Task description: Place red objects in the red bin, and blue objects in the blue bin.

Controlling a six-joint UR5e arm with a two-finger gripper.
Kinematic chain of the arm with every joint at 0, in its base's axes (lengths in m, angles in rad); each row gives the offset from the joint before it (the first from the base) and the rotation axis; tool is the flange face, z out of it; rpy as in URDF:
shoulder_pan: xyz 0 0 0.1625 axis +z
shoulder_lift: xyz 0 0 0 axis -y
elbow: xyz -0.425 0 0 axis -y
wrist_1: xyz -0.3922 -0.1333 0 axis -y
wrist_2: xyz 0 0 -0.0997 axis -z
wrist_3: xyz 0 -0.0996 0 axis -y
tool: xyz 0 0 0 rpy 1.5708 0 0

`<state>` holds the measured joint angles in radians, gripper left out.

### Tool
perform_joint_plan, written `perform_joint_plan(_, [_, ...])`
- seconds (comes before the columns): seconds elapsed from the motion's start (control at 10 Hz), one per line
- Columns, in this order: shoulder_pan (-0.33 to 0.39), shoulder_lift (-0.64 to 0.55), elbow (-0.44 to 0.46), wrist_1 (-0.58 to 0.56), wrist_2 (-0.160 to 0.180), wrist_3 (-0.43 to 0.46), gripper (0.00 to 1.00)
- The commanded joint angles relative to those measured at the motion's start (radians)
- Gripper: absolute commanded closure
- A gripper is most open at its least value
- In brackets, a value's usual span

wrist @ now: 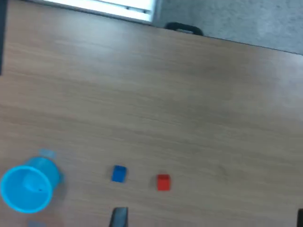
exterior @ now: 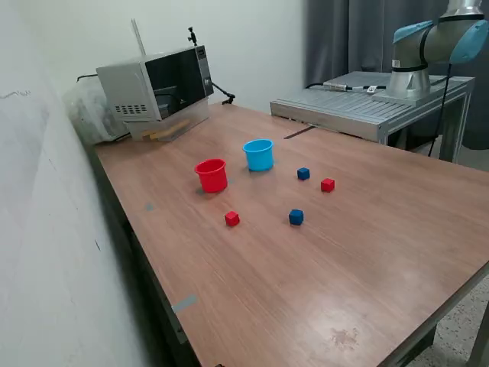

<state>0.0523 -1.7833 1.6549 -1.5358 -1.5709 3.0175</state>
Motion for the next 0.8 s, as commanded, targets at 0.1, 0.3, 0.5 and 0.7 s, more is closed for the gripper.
perform_joint_plan(0.1, [-0.009,0.005,-0.012,-0.09,0.035,0.055,0.0])
perform_joint_plan(0.3, [-0.049,0.021,-0.024,-0.106,0.038,0.055,0.0])
perform_joint_plan(0.5, [-0.054,0.05,-0.061,-0.106,0.038,0.055,0.0])
perform_joint_plan(0.7, [-0.054,0.106,-0.115,-0.127,0.043,0.055,0.0])
